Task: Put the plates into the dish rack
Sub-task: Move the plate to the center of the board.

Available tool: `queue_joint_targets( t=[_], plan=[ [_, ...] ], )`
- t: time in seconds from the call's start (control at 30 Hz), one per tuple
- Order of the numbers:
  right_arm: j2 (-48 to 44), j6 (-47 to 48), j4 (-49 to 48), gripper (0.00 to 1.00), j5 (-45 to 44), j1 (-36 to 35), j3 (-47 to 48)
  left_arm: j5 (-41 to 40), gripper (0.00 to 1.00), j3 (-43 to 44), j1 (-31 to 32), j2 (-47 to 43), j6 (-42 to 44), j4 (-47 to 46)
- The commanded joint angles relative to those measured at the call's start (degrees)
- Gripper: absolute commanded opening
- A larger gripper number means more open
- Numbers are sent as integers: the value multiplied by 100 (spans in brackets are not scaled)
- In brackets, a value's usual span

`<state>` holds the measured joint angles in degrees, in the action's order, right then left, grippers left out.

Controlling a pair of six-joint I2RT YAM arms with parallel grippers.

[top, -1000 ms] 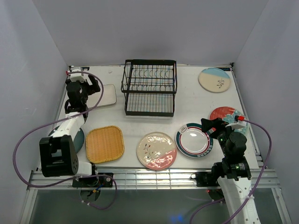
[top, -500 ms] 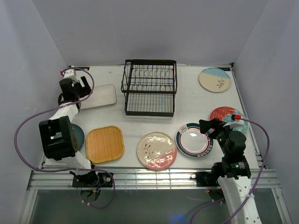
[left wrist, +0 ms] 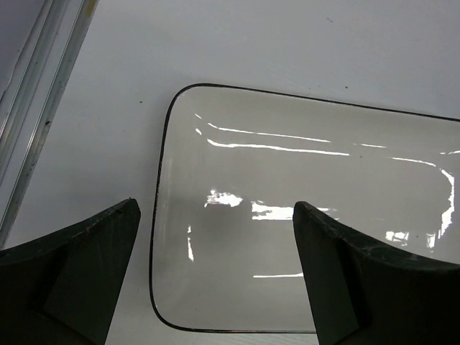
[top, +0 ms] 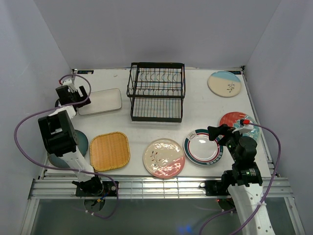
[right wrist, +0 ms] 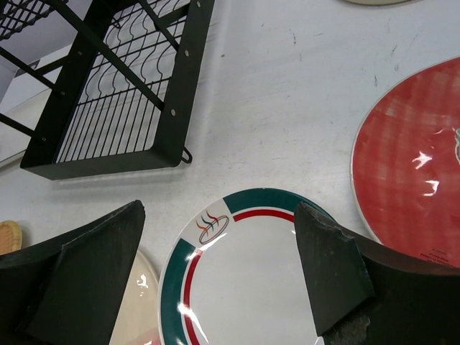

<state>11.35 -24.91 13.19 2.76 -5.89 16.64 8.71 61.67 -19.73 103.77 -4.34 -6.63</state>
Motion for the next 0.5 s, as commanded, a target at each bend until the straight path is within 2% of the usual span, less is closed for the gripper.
queue_joint_targets(
  t=[0.0,0.2,0.4,0.47],
  plan=[
    [25,170,-238,90,57,-9,164,482,98,389,-172,213,56,311],
    [-98,188,-256,90,57,-9,137,974,97,829,-312,758,30,820],
    [-125,153,-238,90,57,-17,173,1124,94,943,-348,908,82,953],
    [-160,109,-273,90,101,-9,155,1159,90,1004,-356,970,100,988]
  ],
)
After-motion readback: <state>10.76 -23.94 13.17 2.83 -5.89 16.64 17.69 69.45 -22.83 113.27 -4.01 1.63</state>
